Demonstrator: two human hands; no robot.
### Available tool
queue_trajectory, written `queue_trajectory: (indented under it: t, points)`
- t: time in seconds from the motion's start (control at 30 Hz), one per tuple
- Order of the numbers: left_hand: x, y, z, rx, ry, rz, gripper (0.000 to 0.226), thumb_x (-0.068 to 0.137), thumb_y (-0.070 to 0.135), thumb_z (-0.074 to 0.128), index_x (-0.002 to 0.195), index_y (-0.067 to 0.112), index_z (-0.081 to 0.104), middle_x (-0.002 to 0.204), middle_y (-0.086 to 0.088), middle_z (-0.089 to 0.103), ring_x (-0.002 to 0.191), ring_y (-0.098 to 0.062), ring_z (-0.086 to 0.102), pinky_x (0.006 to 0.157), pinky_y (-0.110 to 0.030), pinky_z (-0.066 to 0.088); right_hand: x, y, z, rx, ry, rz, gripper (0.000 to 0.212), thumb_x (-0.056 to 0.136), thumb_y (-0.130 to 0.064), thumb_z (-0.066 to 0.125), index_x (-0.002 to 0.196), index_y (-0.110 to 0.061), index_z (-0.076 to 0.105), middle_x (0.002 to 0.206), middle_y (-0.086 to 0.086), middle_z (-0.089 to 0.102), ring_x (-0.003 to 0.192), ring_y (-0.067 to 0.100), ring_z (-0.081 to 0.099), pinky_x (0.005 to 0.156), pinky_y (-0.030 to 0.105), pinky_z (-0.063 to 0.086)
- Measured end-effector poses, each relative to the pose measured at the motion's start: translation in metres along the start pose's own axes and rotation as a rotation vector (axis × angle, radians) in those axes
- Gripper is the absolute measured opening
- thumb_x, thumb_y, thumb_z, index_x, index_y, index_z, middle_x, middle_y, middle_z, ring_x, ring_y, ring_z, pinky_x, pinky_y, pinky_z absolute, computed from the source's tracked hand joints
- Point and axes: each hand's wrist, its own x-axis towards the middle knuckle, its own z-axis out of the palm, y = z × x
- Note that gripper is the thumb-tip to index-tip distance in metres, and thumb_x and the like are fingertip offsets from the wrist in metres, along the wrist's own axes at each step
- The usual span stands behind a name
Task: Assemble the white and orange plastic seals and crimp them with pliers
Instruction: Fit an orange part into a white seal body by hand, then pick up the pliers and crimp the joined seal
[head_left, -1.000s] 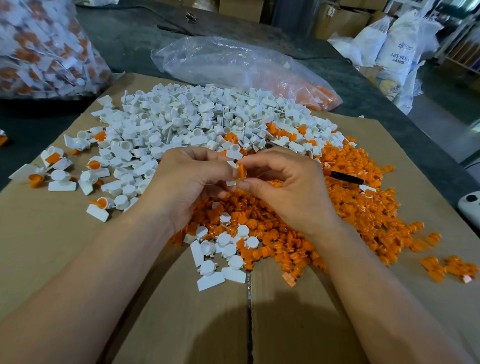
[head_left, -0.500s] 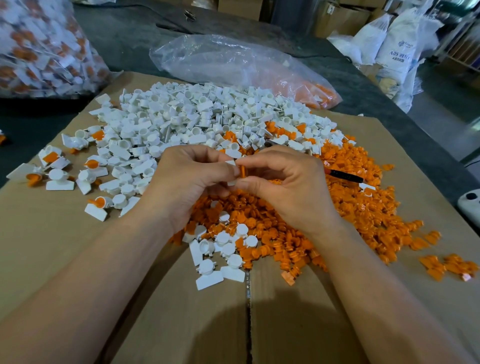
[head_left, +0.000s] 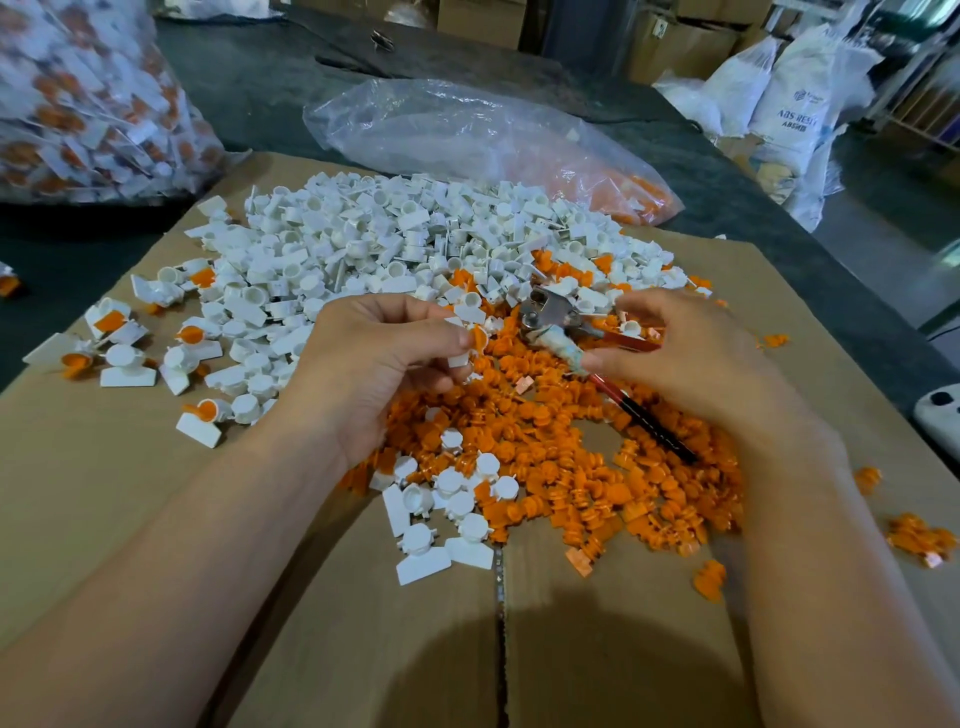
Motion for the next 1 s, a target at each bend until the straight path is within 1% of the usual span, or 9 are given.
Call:
queue_trajectory:
  t: [0.07,0.13,0.3,0.5,0.6,0.73,0.87,0.93,1.0]
  points:
    - [0.000,0.000,-0.001,-0.009,-0.003,0.001,0.017,0.071,-0.010,0.064,0.062,0.004,0.059,0.045,-0.003,0.058,0.042,-0.011,0.056,0.039,-0.015,0.044,0.002,0.005,0.001,-0.149,-0.141,0.059,0.092,0.065,-0.061,0.065,0.141,-0.020,0.032,0.147,0.004,0.033,0.132,0.022,0.031,0.102,0.034,0.029]
    - [0.000,0.000,-0.001,-0.013,-0.008,0.003,0.018,0.071,-0.010,0.064,0.061,0.004,0.059,0.045,-0.003,0.058,0.042,-0.012,0.057,0.039,-0.014,0.044,0.002,0.007,0.003,-0.254,-0.229,0.090,0.102,0.063,-0.066,0.063,0.144,-0.018,0.024,0.149,0.005,0.028,0.135,0.024,0.027,0.106,0.038,0.026]
    - [-0.001,0.000,-0.001,-0.024,-0.013,0.002,0.018,0.071,-0.010,0.064,0.061,0.005,0.059,0.046,-0.003,0.059,0.042,-0.012,0.058,0.039,-0.014,0.044,0.005,0.009,0.007,-0.333,-0.276,0.144,0.105,0.063,-0.067,0.064,0.145,-0.019,0.019,0.150,0.005,0.027,0.135,0.026,0.027,0.109,0.045,0.025]
    - [-0.001,0.000,-0.003,-0.025,-0.009,-0.003,0.016,0.072,-0.009,0.065,0.064,0.004,0.059,0.047,-0.003,0.059,0.042,-0.011,0.058,0.040,-0.014,0.045,0.004,0.003,0.009,-0.299,-0.183,0.151,0.090,0.062,-0.060,0.071,0.136,-0.019,0.038,0.130,0.007,0.044,0.120,0.026,0.039,0.092,0.036,0.036]
    - [0.000,-0.001,-0.003,-0.027,-0.010,0.001,0.017,0.071,-0.009,0.065,0.063,0.004,0.059,0.047,-0.003,0.059,0.043,-0.012,0.059,0.040,-0.014,0.045,0.003,0.000,0.008,-0.270,-0.114,0.122,0.072,0.062,-0.051,0.074,0.122,-0.019,0.051,0.111,0.005,0.050,0.105,0.023,0.045,0.079,0.032,0.037]
    - [0.002,-0.002,-0.004,-0.041,-0.010,-0.001,0.015,0.071,-0.007,0.066,0.063,0.004,0.059,0.048,-0.003,0.060,0.043,-0.011,0.059,0.040,-0.014,0.045,0.001,-0.001,0.003,-0.234,0.009,0.093,0.063,0.062,-0.036,0.074,0.120,-0.018,0.056,0.108,0.003,0.056,0.098,0.021,0.049,0.078,0.032,0.042]
    - [0.004,-0.002,-0.004,-0.086,-0.012,0.005,0.012,0.062,-0.002,0.069,0.066,0.004,0.060,0.051,-0.004,0.062,0.047,-0.013,0.062,0.041,-0.015,0.047,-0.003,-0.003,-0.002,-0.143,0.064,0.067,0.059,0.067,-0.032,0.070,0.123,-0.020,0.055,0.103,0.002,0.057,0.093,0.019,0.051,0.074,0.029,0.040]
    - [0.005,-0.002,-0.004,-0.117,-0.011,0.022,0.019,0.053,0.006,0.069,0.069,0.003,0.060,0.052,-0.004,0.062,0.048,-0.013,0.063,0.042,-0.015,0.047,-0.004,-0.005,-0.003,-0.086,0.096,0.042,0.058,0.069,-0.028,0.069,0.125,-0.019,0.053,0.107,0.003,0.057,0.097,0.020,0.051,0.078,0.032,0.041]
    - [0.005,-0.003,-0.003,-0.144,-0.013,0.051,0.020,0.053,0.008,0.068,0.070,0.002,0.060,0.052,-0.003,0.063,0.049,-0.013,0.064,0.044,-0.015,0.048,-0.006,-0.009,-0.003,-0.078,0.132,-0.021,0.055,0.073,-0.022,0.067,0.126,-0.017,0.051,0.114,0.005,0.057,0.103,0.021,0.050,0.082,0.032,0.039]
